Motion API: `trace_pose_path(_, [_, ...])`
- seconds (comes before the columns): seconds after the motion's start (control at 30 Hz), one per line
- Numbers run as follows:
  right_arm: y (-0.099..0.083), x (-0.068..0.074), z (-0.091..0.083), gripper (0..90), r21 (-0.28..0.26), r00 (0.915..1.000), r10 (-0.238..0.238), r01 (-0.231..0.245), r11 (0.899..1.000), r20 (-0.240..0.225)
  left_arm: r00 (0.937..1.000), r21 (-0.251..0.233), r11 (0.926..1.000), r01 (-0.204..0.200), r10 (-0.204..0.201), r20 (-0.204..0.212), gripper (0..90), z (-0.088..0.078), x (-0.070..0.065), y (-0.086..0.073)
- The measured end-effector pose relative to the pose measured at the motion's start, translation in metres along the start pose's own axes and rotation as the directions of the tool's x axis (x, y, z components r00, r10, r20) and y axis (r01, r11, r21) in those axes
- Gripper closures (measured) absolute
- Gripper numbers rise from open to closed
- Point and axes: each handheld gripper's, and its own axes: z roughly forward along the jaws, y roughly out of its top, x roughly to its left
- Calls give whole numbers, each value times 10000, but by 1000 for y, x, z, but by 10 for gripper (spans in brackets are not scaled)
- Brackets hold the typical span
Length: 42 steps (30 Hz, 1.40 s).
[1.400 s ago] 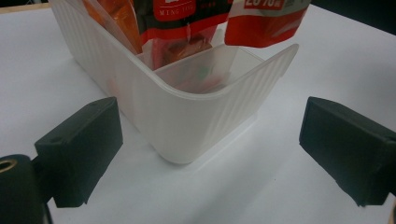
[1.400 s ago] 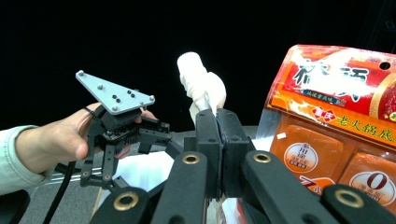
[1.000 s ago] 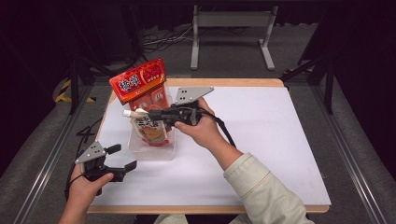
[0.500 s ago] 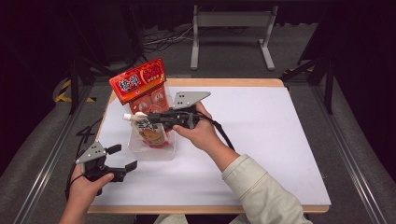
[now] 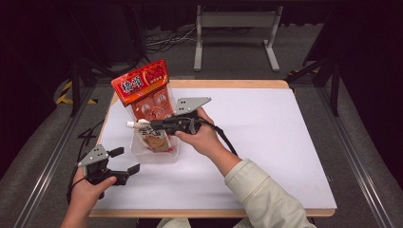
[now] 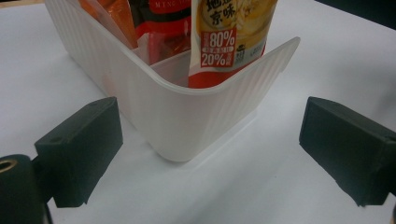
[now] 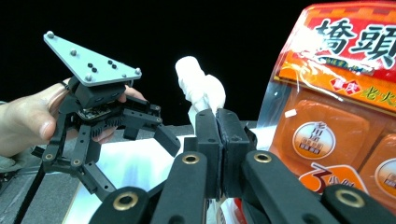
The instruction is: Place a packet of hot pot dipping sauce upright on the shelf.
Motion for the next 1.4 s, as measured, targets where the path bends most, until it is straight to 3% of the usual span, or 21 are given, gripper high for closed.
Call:
trace_pose_path(1.1, [-26,-1,6,886,820,9978,608,-585,9949,-264,10000,112,9999,-37,36,54,68,2,-1,-1])
trace_pose_path(1.4, [-28,-5,0,860,901,9921,1158,-1110,9897,-492,10000,178,9998,-64,63,59,67,3,-1,-1])
